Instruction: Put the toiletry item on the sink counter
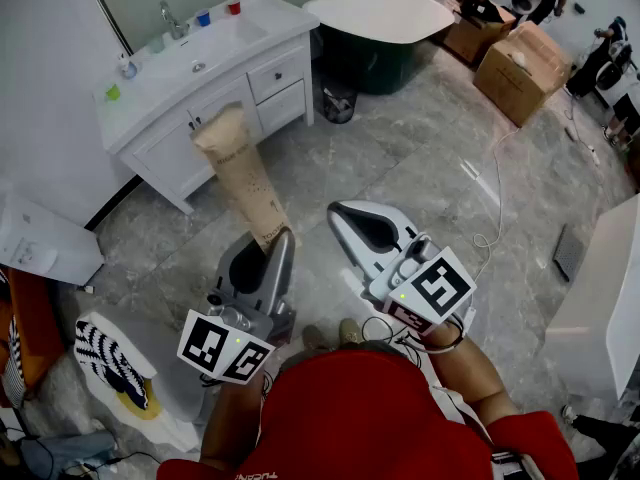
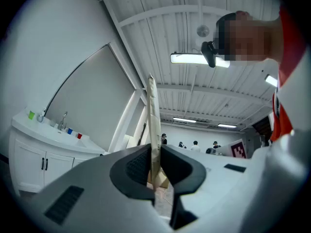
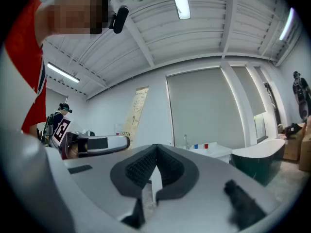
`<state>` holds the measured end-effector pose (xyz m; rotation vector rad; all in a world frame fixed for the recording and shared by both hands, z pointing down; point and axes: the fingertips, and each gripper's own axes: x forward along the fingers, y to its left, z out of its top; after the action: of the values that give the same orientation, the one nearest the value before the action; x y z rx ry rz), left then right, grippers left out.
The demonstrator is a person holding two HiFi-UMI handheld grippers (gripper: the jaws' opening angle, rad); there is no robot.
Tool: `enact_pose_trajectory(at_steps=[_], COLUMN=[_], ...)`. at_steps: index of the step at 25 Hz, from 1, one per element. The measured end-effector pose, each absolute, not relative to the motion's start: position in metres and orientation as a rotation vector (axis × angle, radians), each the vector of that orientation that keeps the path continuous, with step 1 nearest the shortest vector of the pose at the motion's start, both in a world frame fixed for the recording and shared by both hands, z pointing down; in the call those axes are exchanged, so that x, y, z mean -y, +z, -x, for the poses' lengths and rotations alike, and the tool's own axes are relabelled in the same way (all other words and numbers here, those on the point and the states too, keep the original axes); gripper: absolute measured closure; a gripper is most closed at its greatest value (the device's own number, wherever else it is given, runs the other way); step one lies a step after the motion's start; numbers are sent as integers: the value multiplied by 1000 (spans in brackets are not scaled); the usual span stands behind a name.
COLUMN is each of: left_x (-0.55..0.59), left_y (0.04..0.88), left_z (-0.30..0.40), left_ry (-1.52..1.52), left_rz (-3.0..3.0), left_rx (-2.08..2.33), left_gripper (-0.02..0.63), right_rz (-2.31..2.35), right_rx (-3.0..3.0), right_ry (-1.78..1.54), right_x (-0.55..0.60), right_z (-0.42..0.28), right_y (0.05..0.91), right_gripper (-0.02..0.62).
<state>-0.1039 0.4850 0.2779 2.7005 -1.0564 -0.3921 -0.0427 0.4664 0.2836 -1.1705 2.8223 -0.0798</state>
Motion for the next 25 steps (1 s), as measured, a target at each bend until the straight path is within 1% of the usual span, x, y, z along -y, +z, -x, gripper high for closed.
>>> enact_pose_trajectory(at_steps=[17,25], left_x=[-466,-431], left_y=[283,291], left_z=[89,66], left_ry=[-361,-318], left_rz=[-2649,-2573], left_rx=[1109,1167], left_gripper=[546,546], right_rz=[1203,1308], right_rx=[-2851,-2867], right_ry=[-9,22], right_x=[-453,-424], right_z=[32,7], right_y=[286,290], right_gripper=[566,566])
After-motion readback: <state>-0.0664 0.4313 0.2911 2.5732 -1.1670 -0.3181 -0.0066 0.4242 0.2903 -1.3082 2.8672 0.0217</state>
